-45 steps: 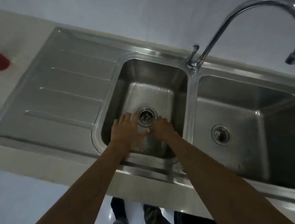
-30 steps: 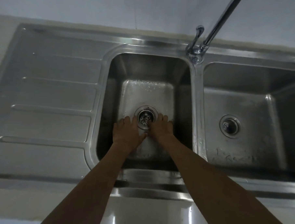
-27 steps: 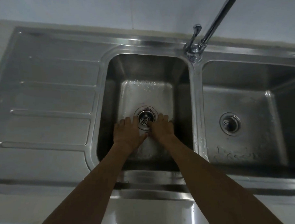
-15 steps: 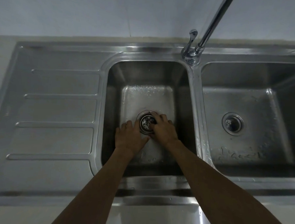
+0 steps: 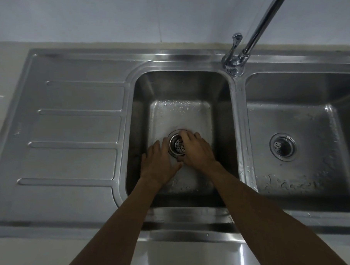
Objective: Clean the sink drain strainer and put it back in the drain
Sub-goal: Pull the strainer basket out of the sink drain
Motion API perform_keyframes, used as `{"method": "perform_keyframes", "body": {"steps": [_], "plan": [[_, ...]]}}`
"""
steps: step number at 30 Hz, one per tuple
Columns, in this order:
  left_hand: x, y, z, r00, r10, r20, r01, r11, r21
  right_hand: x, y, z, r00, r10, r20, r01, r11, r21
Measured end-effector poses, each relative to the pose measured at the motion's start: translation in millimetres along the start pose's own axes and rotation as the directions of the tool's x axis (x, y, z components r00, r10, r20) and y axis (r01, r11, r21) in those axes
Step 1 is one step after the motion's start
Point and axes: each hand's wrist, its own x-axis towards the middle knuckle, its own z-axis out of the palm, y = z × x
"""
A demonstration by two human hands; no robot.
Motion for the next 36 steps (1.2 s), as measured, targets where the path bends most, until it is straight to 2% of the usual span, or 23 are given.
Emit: {"method": "perform_keyframes", "body": {"steps": [6, 12, 15, 18, 24, 28, 31, 36], "plan": [[-8.1, -0.8, -10.5, 0.999, 0.04, -0.023, -0.042, 0.995, -0.086, -9.8, -0.1, -17.9, 0.994, 0.109, -0.008, -0.106, 0.977, 0.184], [-24.9, 7.3, -38.7, 0.986, 0.142, -0.084, -0.145, 0.989, -0.027, -31.0, -5.4, -74.2, 0.998, 0.038, -0.059, -0.025, 0.98, 0.2], [-35.0, 20.1, -59.6, 0.966, 0.226, -0.127, -0.236, 0.969, -0.07, -51.6, -6.7, -112.1, 0.992, 0.025, -0.125, 0.002, 0.977, 0.212], [-42.6, 47.2, -80.6, 0.926, 0.329, -0.188, -0.357, 0.923, -0.144, -79.3, 3.1, -151.9, 0.97, 0.053, -0.238, 0.006, 0.97, 0.242], [-49.0, 137.7, -87.8, 0.86, 0.494, -0.127, -0.503, 0.863, -0.043, -145.3, 72.0, -203.5, 0.919, 0.177, -0.353, -0.111, 0.974, 0.2], [-52.6, 201.7, -66.4, 0.801, 0.596, -0.056, -0.595, 0.803, 0.034, -188.9, 135.9, -202.9, 0.916, 0.288, -0.28, -0.253, 0.955, 0.156], [-49.5, 237.5, -42.7, 0.785, 0.619, -0.016, -0.607, 0.775, 0.175, -203.9, 175.7, -186.7, 0.917, 0.363, -0.167, -0.339, 0.927, 0.158], [-37.8, 271.0, -7.4, 0.832, 0.552, 0.048, -0.54, 0.789, 0.293, -191.7, 218.5, -149.0, 0.943, 0.325, 0.075, -0.332, 0.933, 0.141]]}}
